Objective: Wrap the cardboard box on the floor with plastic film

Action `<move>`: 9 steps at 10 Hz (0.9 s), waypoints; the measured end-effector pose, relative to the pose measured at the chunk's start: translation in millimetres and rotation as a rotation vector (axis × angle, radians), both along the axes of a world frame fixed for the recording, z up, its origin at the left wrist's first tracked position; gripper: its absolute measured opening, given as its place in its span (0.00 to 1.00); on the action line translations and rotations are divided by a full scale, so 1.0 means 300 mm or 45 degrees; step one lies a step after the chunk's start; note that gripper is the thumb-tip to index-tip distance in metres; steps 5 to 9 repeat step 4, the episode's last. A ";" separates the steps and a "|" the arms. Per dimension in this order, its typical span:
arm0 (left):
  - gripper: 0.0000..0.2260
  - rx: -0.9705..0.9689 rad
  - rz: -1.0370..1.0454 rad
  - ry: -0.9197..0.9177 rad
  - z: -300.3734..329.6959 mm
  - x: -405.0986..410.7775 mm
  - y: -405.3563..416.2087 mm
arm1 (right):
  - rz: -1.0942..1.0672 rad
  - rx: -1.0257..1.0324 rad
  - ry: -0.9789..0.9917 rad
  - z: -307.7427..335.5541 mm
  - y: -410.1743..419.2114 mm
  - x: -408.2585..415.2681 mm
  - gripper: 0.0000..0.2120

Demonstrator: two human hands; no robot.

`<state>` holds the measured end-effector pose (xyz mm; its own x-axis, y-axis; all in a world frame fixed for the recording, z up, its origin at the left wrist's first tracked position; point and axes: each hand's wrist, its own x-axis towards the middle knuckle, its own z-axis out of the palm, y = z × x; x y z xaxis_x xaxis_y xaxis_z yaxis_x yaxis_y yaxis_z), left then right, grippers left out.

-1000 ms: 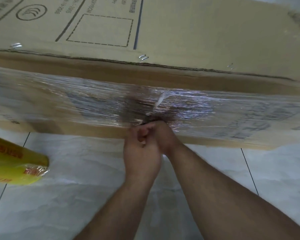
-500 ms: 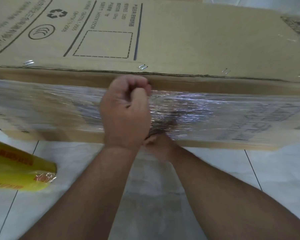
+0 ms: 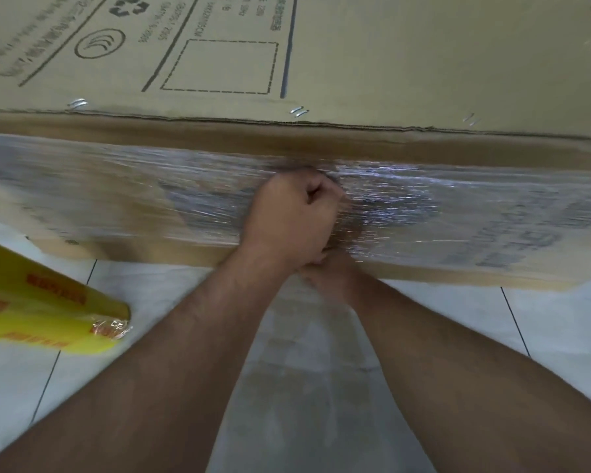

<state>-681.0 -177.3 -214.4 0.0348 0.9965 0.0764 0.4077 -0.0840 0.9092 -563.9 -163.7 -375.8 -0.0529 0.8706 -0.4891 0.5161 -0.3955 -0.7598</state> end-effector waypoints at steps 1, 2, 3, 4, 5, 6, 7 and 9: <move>0.09 0.155 0.226 -0.142 0.034 -0.048 -0.018 | -0.032 -0.105 0.102 -0.048 0.000 -0.031 0.23; 0.08 0.336 0.310 -0.032 0.010 -0.127 -0.076 | -0.043 -0.102 0.047 -0.021 -0.053 -0.033 0.11; 0.09 0.237 0.272 0.138 -0.062 -0.208 -0.137 | 0.102 -0.045 0.019 0.023 -0.135 -0.009 0.11; 0.13 0.097 0.310 0.200 -0.114 -0.255 -0.187 | 0.090 0.039 0.035 0.078 -0.206 0.044 0.15; 0.13 0.097 0.310 0.200 -0.114 -0.255 -0.187 | 0.090 0.039 0.035 0.078 -0.206 0.044 0.15; 0.13 0.097 0.310 0.200 -0.114 -0.255 -0.187 | 0.090 0.039 0.035 0.078 -0.206 0.044 0.15; 0.13 0.097 0.310 0.200 -0.114 -0.255 -0.187 | 0.090 0.039 0.035 0.078 -0.206 0.044 0.15; 0.13 0.097 0.310 0.200 -0.114 -0.255 -0.187 | 0.090 0.039 0.035 0.078 -0.206 0.044 0.15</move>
